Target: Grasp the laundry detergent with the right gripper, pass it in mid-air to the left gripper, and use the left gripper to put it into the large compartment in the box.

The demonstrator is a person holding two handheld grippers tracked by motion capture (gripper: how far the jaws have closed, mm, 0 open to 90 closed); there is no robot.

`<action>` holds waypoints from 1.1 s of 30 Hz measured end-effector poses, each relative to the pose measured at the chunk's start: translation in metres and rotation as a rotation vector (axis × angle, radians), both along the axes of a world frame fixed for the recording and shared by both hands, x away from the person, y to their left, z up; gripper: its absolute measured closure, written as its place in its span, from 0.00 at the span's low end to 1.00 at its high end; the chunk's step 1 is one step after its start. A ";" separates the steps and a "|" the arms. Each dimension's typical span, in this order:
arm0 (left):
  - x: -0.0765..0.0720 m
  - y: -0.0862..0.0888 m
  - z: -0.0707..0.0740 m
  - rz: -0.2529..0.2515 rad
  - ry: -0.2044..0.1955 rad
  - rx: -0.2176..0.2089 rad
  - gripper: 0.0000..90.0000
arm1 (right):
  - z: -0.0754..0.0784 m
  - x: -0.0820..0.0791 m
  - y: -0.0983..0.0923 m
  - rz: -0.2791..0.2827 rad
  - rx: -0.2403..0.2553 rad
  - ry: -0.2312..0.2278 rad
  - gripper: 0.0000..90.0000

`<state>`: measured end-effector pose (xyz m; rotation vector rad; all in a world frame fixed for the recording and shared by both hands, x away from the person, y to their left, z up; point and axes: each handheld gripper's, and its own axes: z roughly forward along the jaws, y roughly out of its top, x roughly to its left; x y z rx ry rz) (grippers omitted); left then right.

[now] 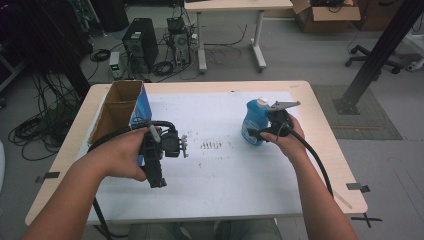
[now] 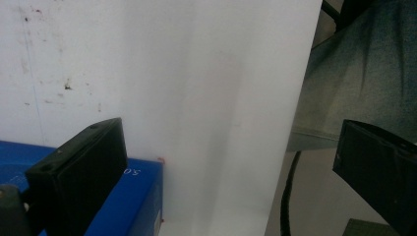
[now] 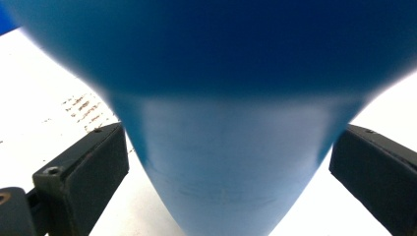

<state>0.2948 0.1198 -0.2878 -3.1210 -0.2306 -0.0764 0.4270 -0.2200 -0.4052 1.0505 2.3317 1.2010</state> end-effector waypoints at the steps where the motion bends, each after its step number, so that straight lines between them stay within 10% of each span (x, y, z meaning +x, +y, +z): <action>1: 0.000 0.000 0.000 0.000 0.000 0.000 0.00 | 0.000 0.000 0.000 0.000 0.000 0.000 0.02; 33: 0.002 0.000 -0.001 0.001 0.003 0.012 0.00 | -0.005 -0.008 0.004 -0.023 0.014 -0.083 0.21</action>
